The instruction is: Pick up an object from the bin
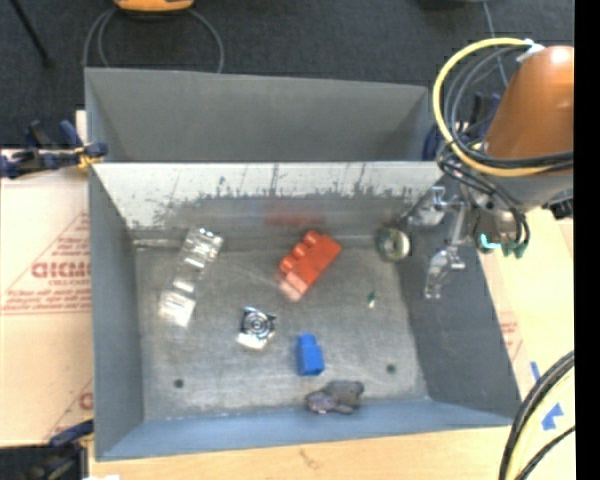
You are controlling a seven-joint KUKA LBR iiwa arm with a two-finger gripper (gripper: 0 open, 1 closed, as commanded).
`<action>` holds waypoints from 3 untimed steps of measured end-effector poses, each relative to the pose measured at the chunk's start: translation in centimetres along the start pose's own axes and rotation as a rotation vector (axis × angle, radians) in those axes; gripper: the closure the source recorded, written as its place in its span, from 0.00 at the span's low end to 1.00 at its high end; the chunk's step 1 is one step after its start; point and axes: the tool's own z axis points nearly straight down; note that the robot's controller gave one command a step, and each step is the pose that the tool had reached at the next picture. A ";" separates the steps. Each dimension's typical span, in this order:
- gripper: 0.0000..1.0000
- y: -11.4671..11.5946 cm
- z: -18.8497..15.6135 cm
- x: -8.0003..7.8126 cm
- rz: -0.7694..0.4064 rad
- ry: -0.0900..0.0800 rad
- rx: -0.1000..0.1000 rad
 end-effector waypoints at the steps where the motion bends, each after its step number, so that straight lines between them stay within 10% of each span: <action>1: 0.00 6.8 13.1 -5.5 -0.183 -0.012 0.001; 2: 0.00 12.7 16.0 -6.9 -0.090 -0.017 -0.003; 3: 1.00 12.4 15.7 -7.0 -0.089 -0.024 -0.001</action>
Offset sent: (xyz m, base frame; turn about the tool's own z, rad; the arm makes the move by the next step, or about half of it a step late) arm 0.0523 0.0674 -0.1316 -0.1844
